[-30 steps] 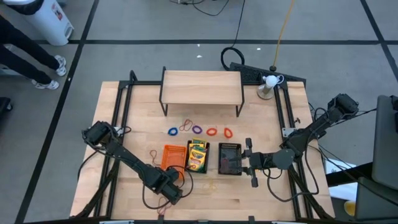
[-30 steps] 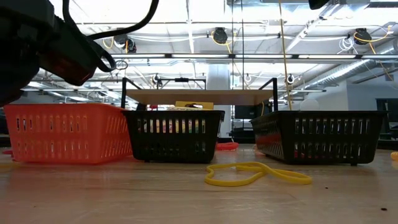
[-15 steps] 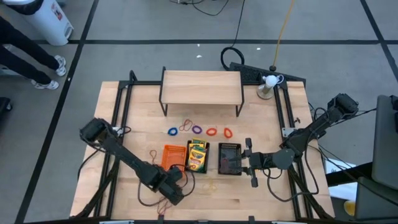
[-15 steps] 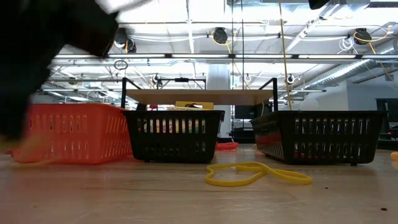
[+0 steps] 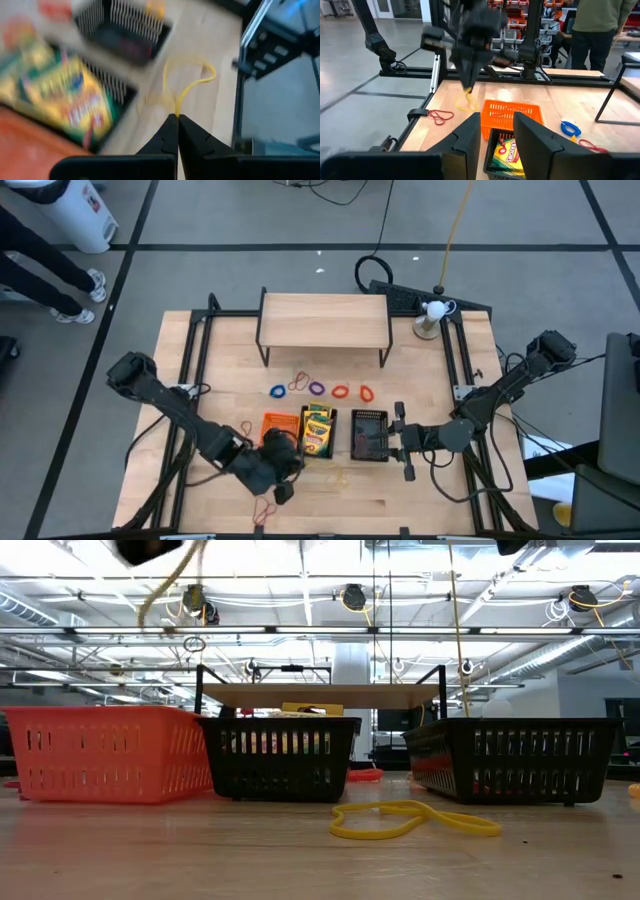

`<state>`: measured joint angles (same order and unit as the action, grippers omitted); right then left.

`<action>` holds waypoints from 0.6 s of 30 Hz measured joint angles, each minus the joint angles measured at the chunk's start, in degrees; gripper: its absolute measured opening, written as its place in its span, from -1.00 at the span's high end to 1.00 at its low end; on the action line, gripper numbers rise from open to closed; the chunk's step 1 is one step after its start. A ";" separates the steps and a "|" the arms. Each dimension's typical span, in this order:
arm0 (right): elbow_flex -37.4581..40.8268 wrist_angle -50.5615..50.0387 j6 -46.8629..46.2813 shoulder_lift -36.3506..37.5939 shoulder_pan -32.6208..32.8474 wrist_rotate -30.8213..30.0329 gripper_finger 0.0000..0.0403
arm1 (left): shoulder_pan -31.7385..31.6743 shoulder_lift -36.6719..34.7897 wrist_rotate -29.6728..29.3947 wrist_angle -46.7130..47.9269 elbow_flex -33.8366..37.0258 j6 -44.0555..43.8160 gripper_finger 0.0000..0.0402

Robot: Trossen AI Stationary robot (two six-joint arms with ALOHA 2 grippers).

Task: Pick & Place Office Desk Supplies
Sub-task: Put the yellow rubber band into the right black bin

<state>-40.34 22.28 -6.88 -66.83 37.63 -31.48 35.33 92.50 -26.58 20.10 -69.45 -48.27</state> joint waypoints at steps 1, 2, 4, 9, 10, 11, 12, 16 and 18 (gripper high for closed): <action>0.00 0.03 -0.26 0.00 0.00 0.00 0.48 | -0.46 -0.25 -0.94 -2.12 0.00 3.32 1.00; 0.00 0.09 -0.35 0.00 0.00 0.00 0.48 | -0.87 -0.30 -1.57 -4.23 -0.04 6.82 1.00; 0.00 0.23 -0.16 0.00 0.00 0.00 0.48 | -2.06 -0.23 -1.99 -7.69 -0.04 13.43 1.00; 0.00 0.23 0.07 0.00 -0.02 0.00 0.48 | -5.85 -0.28 -1.37 -14.71 -0.04 25.60 1.00; 0.00 0.22 0.08 0.00 -0.02 0.00 0.48 | -6.86 -0.25 -0.69 -14.90 -0.04 26.97 1.00; 0.00 0.22 0.06 0.00 -0.02 0.00 0.48 | -7.79 -0.25 -0.31 -15.06 -0.04 27.94 1.00; 0.00 0.22 0.05 0.00 -0.02 0.00 0.48 | -8.69 -0.23 0.10 -15.58 -0.04 28.58 1.00; 0.00 0.31 0.05 0.00 -0.02 0.00 0.48 | -12.54 -0.22 3.37 -17.24 -0.04 30.01 1.00; 0.00 1.28 0.41 0.00 -0.02 0.00 0.48 | -14.37 -0.17 5.15 -17.67 -0.04 30.23 1.00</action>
<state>-40.34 23.56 -6.48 -66.83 37.60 -31.48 20.97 92.33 -21.43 2.43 -69.49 -18.04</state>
